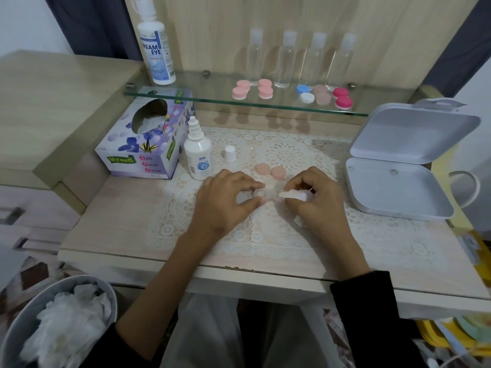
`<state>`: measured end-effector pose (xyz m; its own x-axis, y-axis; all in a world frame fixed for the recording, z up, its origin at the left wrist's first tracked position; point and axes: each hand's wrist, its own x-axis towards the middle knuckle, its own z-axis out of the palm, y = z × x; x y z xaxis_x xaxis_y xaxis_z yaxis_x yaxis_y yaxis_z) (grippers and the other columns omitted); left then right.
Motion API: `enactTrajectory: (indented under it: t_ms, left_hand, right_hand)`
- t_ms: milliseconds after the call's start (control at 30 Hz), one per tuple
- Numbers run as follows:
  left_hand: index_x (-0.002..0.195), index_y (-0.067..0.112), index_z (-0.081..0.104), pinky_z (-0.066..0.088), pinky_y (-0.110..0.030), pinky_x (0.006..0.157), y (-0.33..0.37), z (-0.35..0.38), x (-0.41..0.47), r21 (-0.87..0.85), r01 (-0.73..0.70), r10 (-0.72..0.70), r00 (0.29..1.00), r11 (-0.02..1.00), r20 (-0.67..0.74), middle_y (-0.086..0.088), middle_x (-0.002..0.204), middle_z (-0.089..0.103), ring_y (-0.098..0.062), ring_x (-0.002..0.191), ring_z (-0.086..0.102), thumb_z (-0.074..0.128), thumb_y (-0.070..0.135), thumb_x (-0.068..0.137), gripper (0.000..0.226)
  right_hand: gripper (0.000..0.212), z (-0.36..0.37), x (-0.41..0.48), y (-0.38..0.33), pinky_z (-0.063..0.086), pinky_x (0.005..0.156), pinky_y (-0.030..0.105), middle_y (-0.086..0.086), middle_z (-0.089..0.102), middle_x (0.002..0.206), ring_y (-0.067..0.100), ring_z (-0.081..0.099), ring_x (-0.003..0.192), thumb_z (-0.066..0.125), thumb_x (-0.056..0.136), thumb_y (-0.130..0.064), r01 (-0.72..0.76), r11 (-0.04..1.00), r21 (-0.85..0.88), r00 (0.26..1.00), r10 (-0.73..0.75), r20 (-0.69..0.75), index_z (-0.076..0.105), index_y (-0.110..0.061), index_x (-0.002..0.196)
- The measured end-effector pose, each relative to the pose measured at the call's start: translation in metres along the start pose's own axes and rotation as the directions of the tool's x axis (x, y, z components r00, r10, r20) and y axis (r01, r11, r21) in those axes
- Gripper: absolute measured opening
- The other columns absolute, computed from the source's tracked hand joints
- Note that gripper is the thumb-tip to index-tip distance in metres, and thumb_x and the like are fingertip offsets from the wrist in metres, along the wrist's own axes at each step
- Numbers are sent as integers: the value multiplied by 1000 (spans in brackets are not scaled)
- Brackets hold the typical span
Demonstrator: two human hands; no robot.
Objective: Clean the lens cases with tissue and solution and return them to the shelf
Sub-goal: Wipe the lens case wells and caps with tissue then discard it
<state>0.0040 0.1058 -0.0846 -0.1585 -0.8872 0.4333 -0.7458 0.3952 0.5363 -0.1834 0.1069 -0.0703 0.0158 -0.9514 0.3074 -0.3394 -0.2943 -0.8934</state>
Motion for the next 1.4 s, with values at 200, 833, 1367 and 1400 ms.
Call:
enactTrajectory:
  t_ms: [200, 833, 1367, 1400]
  left_hand:
    - [99, 29, 74, 47, -27, 65, 2, -2, -4, 87, -90, 96, 993, 992, -66, 14, 92, 70, -8, 84, 59, 50, 51, 88, 34]
    - [108, 21, 66, 40, -21, 72, 0, -1, -4, 55, -106, 107, 994, 993, -29, 12, 93, 61, -5, 85, 51, 64, 39, 82, 31]
    - [100, 14, 71, 40, -28, 79, -5, 6, 3, -44, -68, 70, 996, 997, 48, 8, 91, 58, -10, 87, 48, 51, 53, 81, 48]
    - [95, 14, 71, 40, -29, 77, -4, 6, 3, -43, -68, 70, 996, 997, 52, 8, 89, 57, -11, 85, 48, 51, 52, 81, 45]
  right_hand:
    - [24, -1, -2, -2, 46, 76, 39, -5, 65, 86, 16, 60, 86, 70, 74, 1, -31, 988, 149, 999, 26, 30, 71, -22, 79]
    - [11, 0, 0, 2, 49, 60, 22, -1, 66, 75, 9, 61, 70, 75, 80, -2, -155, 939, 307, 987, 133, 91, 69, -4, 88]
    - [29, 17, 5, 2, 44, 78, 15, 2, 61, 95, 9, 59, 92, 66, 76, 5, 223, 961, -163, 972, -231, -32, 74, -8, 101]
    - [33, 19, 4, 1, 44, 79, 14, 3, 61, 97, 9, 58, 92, 61, 76, 8, 255, 950, -182, 966, -259, -1, 73, -6, 104]
